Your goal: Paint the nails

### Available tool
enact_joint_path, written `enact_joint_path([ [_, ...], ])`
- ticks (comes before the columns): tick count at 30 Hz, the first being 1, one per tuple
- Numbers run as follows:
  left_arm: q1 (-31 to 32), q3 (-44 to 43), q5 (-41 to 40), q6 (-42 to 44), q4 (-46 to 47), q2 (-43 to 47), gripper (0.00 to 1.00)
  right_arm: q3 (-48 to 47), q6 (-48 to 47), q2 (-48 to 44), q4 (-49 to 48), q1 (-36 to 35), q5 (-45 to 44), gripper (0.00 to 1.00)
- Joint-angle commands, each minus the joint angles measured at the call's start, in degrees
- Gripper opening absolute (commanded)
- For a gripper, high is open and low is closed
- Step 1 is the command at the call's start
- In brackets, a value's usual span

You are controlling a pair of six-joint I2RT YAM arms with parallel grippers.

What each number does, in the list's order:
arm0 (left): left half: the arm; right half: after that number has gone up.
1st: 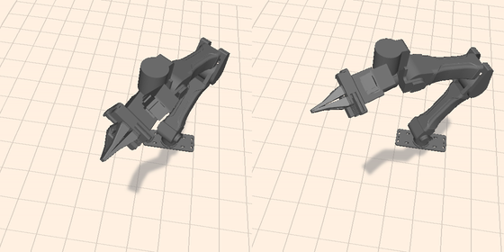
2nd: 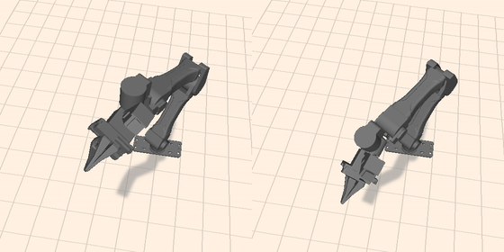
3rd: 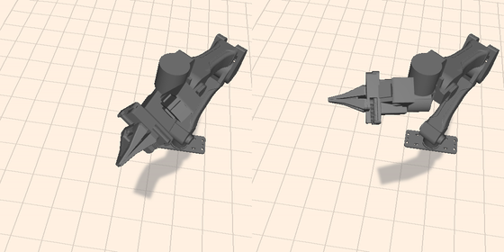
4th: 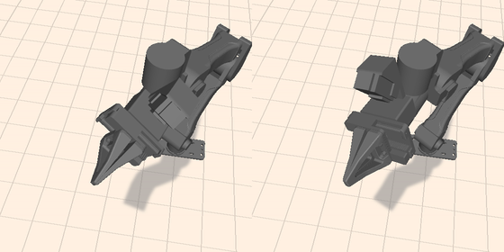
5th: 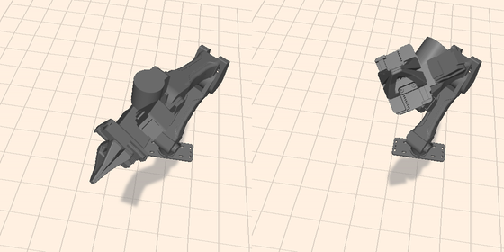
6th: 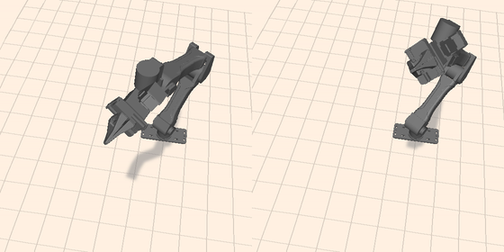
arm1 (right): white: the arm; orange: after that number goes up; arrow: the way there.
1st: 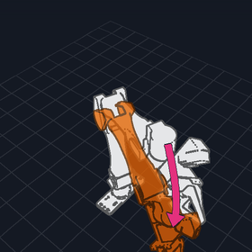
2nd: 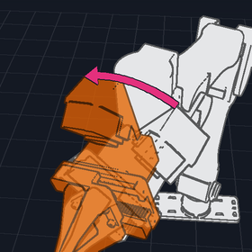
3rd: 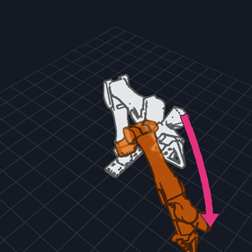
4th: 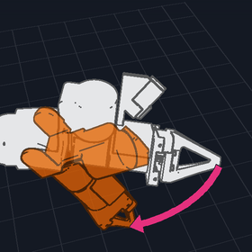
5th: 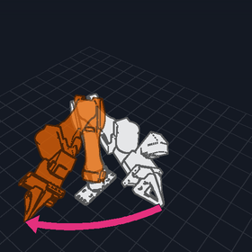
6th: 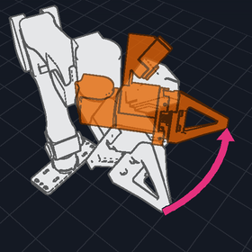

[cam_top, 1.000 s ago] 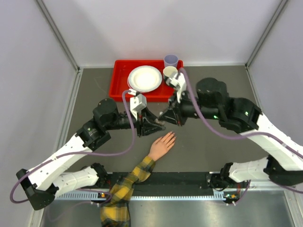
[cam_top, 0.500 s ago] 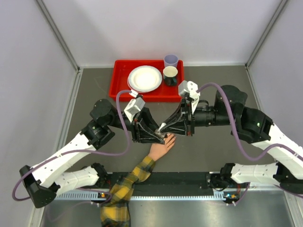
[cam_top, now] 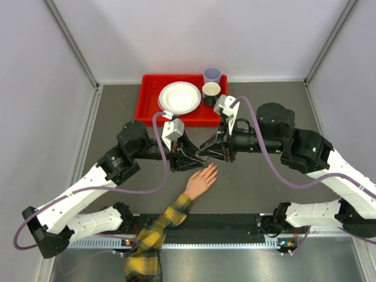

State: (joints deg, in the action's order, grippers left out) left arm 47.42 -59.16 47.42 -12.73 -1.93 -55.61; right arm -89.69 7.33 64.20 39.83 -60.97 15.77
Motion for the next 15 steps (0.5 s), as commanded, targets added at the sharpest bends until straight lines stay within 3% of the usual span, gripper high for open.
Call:
enact_joint_path([
  [1,0.13,-1.66,-5.40,4.38,-1.84,1.04,0.00,-2.59,1.28,-0.31,-0.99,0.15,-2.15,0.00],
  [15,0.13,-1.31,-6.90,5.26,-2.99,1.30,0.00,-5.41,2.42,1.98,1.91,0.15,-3.90,0.00],
])
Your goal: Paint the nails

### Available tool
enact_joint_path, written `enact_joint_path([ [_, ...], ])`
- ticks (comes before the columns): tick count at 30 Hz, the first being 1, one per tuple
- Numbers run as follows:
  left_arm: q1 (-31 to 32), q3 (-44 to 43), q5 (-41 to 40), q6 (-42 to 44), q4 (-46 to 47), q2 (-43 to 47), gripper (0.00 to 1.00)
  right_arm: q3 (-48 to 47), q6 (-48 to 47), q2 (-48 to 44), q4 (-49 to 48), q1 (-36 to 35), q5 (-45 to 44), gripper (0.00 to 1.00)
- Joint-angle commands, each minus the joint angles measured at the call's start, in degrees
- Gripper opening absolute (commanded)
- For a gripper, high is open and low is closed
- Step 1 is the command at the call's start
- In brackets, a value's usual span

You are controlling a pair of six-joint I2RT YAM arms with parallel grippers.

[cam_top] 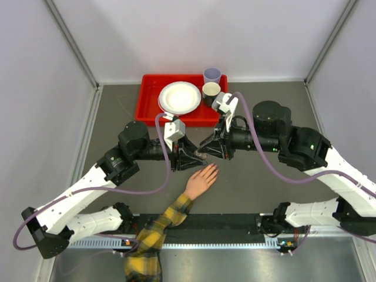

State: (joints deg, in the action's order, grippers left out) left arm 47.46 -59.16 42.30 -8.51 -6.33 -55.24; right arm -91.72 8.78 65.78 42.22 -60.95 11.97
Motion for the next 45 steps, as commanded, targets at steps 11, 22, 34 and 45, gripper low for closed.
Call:
enact_joint_path([
  [11,0.09,-1.05,-1.61,0.16,2.28,1.36,0.00,-6.19,1.42,3.74,3.31,0.13,0.26,0.08],
  [22,0.09,-0.87,-1.52,0.34,2.28,1.28,0.00,-8.21,2.03,3.92,4.01,0.13,-0.36,0.43],
  [34,0.00,-0.87,-1.26,0.34,2.64,1.10,0.00,-8.30,2.91,3.22,3.84,0.13,-0.89,0.52],
  [45,0.00,-0.87,-1.35,0.34,2.81,1.72,0.00,-8.47,5.20,1.72,4.45,0.21,-2.48,0.61],
])
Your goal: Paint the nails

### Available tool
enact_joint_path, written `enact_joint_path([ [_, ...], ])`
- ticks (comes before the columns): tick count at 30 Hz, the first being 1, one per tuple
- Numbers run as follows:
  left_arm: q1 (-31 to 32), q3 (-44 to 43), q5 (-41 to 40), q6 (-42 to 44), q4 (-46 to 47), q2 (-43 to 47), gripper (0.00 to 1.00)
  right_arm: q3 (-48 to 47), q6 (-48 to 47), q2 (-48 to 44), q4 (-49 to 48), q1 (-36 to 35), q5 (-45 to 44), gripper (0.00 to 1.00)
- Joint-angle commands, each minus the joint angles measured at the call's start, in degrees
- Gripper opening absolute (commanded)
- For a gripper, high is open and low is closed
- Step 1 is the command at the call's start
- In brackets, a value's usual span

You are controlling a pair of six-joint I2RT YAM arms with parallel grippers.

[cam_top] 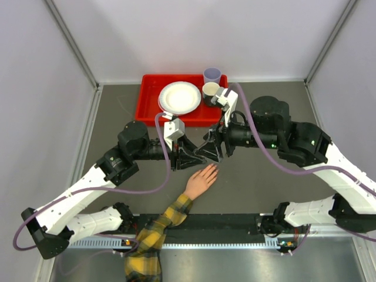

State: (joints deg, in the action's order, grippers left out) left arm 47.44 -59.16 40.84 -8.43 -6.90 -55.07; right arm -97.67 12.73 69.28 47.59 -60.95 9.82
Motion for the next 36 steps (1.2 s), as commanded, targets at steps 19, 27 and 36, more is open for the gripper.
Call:
enact_joint_path([
  [19,0.02,-0.96,0.56,0.16,3.29,2.42,0.00,-0.24,2.21,-3.27,-0.92,0.74,0.98,0.43],
  [27,0.02,-0.96,0.56,0.25,3.29,2.42,0.00,0.55,2.03,-2.83,-1.01,0.92,1.34,0.36],
  [36,0.11,-0.87,0.56,0.34,3.29,2.69,0.00,1.08,1.86,-2.65,-1.36,1.45,2.04,0.27],
])
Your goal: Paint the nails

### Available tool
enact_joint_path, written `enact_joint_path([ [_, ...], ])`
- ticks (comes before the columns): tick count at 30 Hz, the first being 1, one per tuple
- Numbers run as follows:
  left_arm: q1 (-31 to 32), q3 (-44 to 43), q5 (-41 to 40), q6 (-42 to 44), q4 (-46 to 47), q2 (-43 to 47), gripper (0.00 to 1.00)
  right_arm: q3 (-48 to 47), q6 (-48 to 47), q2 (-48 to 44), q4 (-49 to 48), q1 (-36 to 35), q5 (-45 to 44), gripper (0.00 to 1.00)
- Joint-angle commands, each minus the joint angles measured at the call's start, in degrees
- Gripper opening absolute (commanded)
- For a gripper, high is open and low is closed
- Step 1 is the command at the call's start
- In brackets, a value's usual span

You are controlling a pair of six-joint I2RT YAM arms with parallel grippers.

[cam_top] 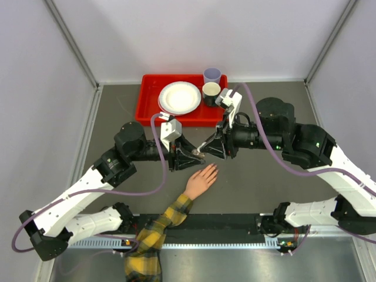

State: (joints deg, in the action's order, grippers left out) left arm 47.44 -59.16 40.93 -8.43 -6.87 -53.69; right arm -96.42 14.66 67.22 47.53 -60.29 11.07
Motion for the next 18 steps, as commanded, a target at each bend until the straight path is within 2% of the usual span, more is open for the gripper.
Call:
enact_joint_path([
  [1,0.02,-0.87,0.47,0.34,3.36,1.40,0.00,-0.17,-0.07,-0.60,-1.38,0.79,0.62,0.25],
  [6,0.02,-0.87,0.73,0.16,3.36,1.13,0.00,-0.96,-0.42,-0.25,-1.39,0.88,-0.26,0.15],
  [9,0.02,-0.87,0.91,0.08,3.53,1.05,0.00,-1.31,-0.94,0.10,-1.38,0.88,-0.70,0.04],
  [11,0.11,-0.87,1.00,0.16,3.45,1.05,0.00,-1.49,-1.12,0.28,-1.39,0.88,-0.70,0.06],
  [12,0.02,-0.87,1.00,0.16,3.36,1.05,0.00,-1.58,-1.12,0.28,-1.39,0.79,-0.79,0.16],
  [14,0.02,-0.87,0.91,0.25,3.36,1.05,0.00,-1.84,-1.21,0.45,-1.30,0.88,-0.70,0.24],
  [18,0.02,-0.87,1.08,0.34,3.36,0.87,0.00,-2.02,-1.30,0.72,-1.21,0.88,-0.26,0.26],
])
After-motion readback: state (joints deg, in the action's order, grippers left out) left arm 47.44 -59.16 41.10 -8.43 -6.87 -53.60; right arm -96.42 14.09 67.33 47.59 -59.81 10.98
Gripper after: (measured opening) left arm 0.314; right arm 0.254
